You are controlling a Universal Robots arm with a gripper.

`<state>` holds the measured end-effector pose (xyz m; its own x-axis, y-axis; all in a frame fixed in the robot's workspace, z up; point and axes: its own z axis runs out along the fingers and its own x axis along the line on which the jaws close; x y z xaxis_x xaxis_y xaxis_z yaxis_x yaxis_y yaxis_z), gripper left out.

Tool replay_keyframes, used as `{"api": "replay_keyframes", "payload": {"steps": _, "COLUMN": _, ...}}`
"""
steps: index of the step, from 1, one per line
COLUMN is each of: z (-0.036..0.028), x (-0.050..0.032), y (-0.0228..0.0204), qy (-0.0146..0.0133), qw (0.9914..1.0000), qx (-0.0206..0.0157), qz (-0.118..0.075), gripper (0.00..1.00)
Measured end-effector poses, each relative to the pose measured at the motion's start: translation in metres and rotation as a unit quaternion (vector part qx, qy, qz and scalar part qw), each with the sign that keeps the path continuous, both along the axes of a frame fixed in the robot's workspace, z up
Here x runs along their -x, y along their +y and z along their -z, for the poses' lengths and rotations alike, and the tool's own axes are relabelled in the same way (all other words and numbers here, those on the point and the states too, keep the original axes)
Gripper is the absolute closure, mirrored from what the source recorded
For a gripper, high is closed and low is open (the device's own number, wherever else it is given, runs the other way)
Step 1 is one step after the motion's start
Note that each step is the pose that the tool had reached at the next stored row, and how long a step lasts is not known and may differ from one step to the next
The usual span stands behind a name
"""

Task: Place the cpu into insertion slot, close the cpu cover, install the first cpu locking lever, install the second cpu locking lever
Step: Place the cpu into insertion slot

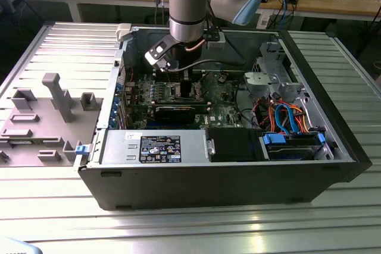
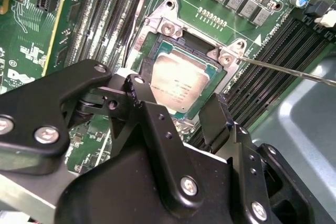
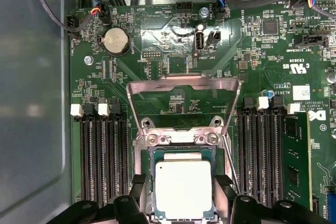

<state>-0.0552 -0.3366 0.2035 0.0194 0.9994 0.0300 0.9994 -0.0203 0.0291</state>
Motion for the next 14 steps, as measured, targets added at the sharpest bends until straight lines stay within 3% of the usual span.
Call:
{"api": "replay_keyframes", "payload": {"steps": 5, "z": -0.0011, "x": -0.0001, "y": 0.0013, "qy": 0.0001, "qw": 1.0, "qx": 0.0001, "qz": -0.001, "gripper": 0.38}}
{"api": "replay_keyframes", "payload": {"steps": 11, "z": -0.0218, "x": 0.0, "y": 0.0013, "qy": -0.0002, "qw": 1.0, "qx": 0.0008, "qz": -0.001, "gripper": 0.38}}
{"api": "replay_keyframes", "payload": {"steps": 14, "z": -0.024, "x": 0.0, "y": 0.0013, "qy": -0.0003, "qw": 1.0, "qx": 0.0007, "qz": -0.002, "gripper": 0.39}}
